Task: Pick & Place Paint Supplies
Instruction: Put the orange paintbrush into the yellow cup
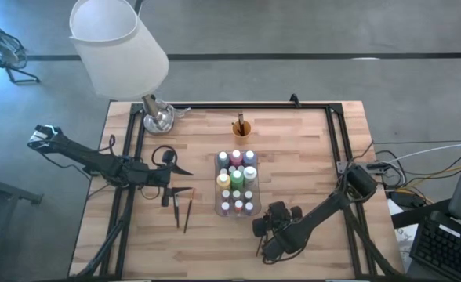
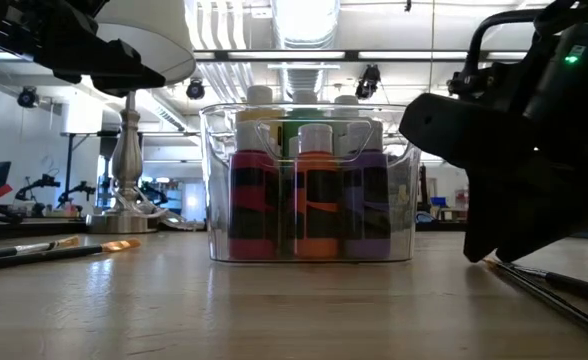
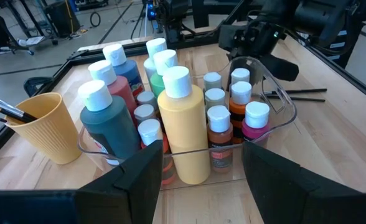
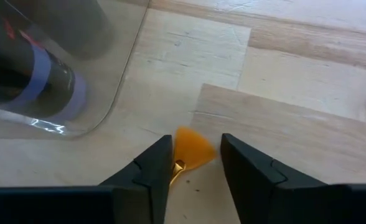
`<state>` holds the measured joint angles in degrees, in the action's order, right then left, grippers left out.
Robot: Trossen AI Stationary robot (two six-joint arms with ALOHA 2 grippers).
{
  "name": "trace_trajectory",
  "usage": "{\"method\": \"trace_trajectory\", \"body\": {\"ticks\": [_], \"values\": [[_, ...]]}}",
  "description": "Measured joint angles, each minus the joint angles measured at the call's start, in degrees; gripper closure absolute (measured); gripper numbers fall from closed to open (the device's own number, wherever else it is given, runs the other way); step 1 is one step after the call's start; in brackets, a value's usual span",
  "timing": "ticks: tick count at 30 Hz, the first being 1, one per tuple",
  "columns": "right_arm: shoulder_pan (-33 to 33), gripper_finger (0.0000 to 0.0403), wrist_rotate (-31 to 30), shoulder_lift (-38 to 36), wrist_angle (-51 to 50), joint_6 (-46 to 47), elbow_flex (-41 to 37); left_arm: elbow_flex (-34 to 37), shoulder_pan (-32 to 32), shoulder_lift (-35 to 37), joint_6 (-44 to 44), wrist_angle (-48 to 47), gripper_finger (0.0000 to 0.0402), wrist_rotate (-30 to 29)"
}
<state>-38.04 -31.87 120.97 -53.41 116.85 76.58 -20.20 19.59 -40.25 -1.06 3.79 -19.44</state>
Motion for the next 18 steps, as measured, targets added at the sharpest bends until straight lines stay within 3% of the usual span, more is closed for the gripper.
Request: {"method": "trace_trajectory", "body": {"ticks": [18], "values": [[-0.04, 0.0392, 0.98, 0.15, 0.47, 0.35, 1.11, -0.01, -0.02, 0.0, 0.02, 0.0, 0.0179, 0.01]]}}
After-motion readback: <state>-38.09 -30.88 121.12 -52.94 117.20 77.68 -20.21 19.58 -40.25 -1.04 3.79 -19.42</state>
